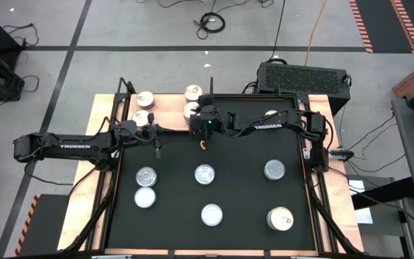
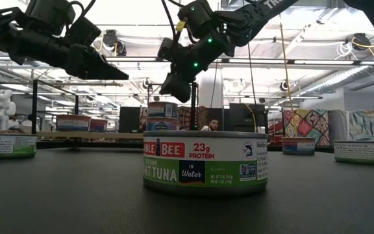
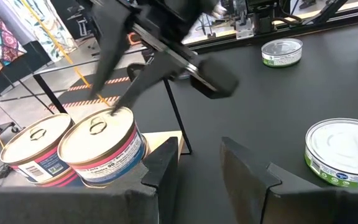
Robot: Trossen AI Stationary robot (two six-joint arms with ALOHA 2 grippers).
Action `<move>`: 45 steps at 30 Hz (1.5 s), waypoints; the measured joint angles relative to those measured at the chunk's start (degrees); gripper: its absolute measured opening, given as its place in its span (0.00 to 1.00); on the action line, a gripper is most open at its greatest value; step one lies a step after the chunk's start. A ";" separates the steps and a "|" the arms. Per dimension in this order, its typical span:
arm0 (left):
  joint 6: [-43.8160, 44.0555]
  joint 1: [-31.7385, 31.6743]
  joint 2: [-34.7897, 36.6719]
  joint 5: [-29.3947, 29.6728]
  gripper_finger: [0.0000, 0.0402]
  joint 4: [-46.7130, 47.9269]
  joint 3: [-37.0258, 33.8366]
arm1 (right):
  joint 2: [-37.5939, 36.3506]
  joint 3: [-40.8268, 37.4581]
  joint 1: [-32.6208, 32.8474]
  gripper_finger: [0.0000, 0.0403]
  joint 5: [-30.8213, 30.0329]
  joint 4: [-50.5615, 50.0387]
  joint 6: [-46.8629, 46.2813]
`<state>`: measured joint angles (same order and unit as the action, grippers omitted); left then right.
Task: Stack canned seafood by type on shelf
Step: Stack the blue-pink tuna can on top of the other blue-pink tuna cans on the shelf
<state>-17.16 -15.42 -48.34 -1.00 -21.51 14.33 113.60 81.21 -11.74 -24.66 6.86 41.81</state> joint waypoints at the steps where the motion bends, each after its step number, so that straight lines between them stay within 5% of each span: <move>1: 0.04 0.00 0.01 -0.33 0.31 0.05 0.00 | -0.12 0.00 0.07 0.26 -0.55 0.17 0.00; 14: 1.87 0.01 0.56 -0.43 0.31 3.35 1.51 | -8.45 0.04 4.87 0.28 -2.34 -10.19 -10.67; 26: 3.27 0.93 0.60 -0.42 0.31 7.10 3.28 | -24.18 0.04 5.47 0.28 2.71 -46.26 -36.24; 34: 3.36 0.98 0.60 -0.98 0.31 7.05 3.28 | -26.24 -3.40 3.22 0.28 2.26 -70.46 -54.86; 45: 4.43 1.05 0.60 -2.03 0.31 7.14 3.28 | -25.82 -20.79 -6.42 0.28 2.49 -65.31 -55.72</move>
<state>-12.73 -14.37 -47.75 -3.03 -14.37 17.61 87.78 60.42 -18.15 -22.17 -58.45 -13.91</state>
